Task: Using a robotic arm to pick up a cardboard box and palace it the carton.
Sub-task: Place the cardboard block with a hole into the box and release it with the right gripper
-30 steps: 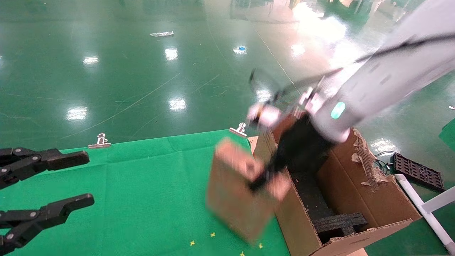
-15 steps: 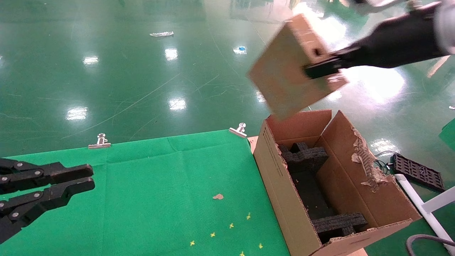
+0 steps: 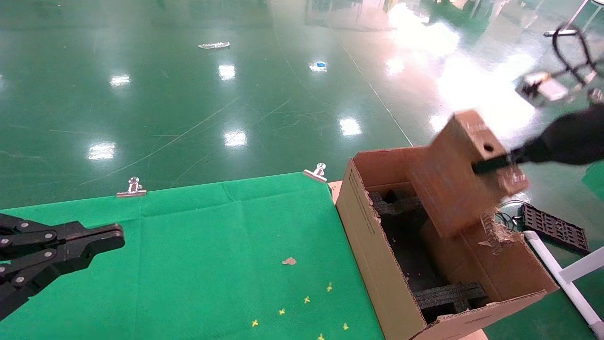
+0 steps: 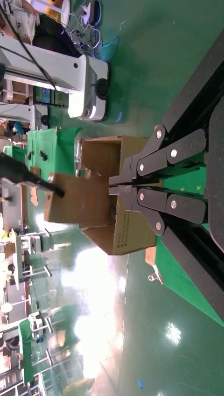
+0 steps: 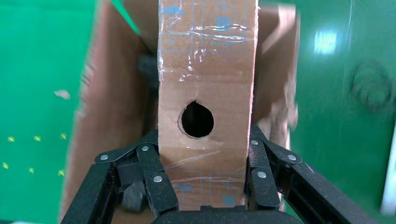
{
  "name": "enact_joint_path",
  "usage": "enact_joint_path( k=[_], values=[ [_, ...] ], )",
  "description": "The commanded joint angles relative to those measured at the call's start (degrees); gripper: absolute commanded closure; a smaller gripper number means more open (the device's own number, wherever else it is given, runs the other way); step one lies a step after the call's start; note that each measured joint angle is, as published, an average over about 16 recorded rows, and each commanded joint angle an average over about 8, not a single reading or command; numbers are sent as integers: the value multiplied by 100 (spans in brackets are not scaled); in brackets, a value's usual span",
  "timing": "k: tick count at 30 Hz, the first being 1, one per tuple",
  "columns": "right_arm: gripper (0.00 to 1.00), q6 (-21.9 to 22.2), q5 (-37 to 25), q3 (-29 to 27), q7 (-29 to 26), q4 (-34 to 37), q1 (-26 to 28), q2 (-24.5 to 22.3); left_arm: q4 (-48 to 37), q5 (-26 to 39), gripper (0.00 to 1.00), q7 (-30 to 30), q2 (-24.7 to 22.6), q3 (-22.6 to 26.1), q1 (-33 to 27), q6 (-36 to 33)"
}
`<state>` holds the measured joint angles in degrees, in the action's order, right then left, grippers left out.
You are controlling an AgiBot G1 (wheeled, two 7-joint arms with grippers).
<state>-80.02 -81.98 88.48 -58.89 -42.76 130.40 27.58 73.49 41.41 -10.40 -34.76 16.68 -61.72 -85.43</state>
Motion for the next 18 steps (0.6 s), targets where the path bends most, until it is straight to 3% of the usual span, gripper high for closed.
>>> enact_joint_path(
  k=[1,18],
  values=[
    [100,-31,17,59,2,258,-134,27,0,0,0,0,0,1,0,0],
    [100,272,-122,356,360,2145,-1049,833,0,-5,0,3,3,7,-1,3]
  ],
)
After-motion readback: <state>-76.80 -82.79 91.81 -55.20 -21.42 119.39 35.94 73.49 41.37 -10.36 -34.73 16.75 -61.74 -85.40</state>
